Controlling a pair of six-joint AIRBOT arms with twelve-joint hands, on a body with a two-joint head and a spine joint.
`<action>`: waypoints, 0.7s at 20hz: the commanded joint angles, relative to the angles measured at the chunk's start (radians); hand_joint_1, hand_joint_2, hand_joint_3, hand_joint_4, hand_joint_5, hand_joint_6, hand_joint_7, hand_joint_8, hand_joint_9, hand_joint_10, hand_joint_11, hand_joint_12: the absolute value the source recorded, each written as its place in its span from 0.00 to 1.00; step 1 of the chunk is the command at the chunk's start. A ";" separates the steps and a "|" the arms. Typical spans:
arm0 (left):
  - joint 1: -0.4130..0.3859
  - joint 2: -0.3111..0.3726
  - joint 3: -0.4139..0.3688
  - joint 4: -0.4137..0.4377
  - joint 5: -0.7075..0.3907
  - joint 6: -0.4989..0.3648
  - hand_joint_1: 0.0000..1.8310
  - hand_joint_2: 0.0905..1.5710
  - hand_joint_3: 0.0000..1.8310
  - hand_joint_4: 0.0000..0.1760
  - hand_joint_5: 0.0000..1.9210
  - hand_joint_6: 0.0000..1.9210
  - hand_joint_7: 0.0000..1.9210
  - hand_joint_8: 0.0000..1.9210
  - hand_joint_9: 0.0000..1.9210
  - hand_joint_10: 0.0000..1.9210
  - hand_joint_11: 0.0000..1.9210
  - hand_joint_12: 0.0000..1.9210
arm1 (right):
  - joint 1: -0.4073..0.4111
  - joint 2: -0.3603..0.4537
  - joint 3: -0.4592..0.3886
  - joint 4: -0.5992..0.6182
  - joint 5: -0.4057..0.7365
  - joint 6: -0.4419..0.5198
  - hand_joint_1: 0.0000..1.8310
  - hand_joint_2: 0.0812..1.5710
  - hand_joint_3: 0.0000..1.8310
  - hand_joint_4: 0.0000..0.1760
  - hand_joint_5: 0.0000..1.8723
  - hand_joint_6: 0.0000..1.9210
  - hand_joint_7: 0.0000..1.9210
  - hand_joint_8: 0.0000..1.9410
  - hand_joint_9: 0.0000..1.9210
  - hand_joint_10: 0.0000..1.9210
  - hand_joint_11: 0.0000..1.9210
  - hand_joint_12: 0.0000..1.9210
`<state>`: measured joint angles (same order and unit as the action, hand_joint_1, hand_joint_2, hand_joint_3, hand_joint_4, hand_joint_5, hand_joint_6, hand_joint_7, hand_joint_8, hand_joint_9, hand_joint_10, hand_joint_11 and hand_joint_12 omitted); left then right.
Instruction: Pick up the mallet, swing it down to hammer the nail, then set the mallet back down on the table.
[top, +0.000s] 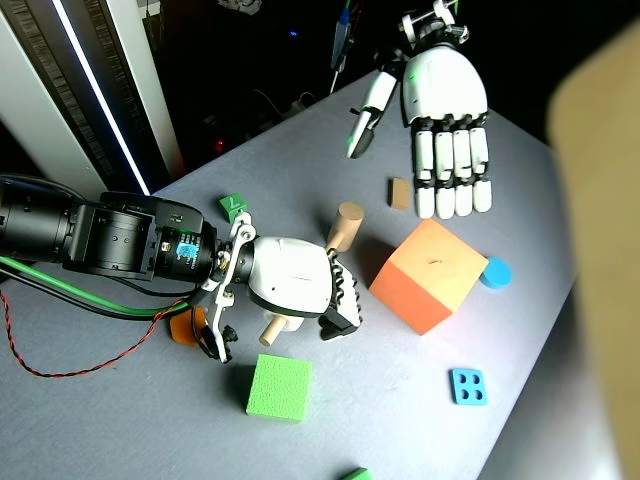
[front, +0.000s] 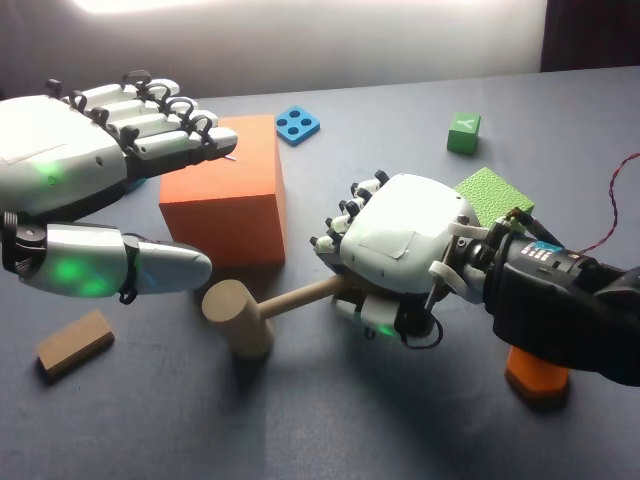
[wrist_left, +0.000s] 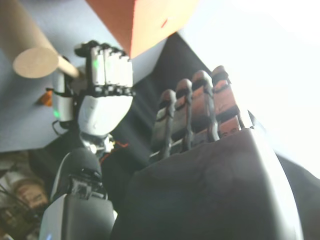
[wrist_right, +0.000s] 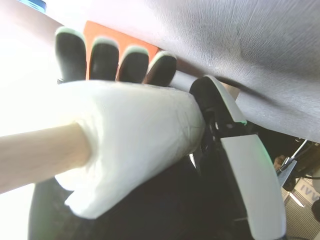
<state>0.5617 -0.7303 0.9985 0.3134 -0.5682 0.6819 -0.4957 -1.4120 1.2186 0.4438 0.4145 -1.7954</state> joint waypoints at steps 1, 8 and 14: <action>-0.013 0.012 0.000 -0.024 -0.104 -0.003 0.00 0.74 0.00 0.00 0.04 0.00 0.04 0.00 0.03 0.00 0.01 0.00 | 0.003 0.002 0.002 -0.022 0.114 -0.005 0.09 0.91 0.00 0.00 0.43 0.19 0.44 0.24 0.39 0.35 0.29 0.57; -0.013 0.014 -0.001 -0.024 -0.097 -0.003 0.00 0.74 0.00 0.00 0.03 0.00 0.03 0.00 0.01 0.00 0.00 0.00 | 0.003 0.002 0.002 -0.022 0.116 -0.008 0.13 0.87 0.00 0.00 0.34 0.00 0.38 0.00 0.36 0.00 0.19 0.40; -0.015 0.014 -0.002 -0.024 -0.091 -0.003 0.00 0.74 0.00 0.00 0.04 0.00 0.04 0.00 0.02 0.00 0.00 0.00 | 0.003 0.003 0.002 -0.022 0.107 -0.009 0.19 0.82 0.00 0.00 0.21 0.00 0.22 0.00 0.22 0.00 0.04 0.40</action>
<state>0.5610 -0.7265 0.9970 0.3115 -0.5602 0.6819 -0.4976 -1.4120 1.2182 0.4438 0.4244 -1.7981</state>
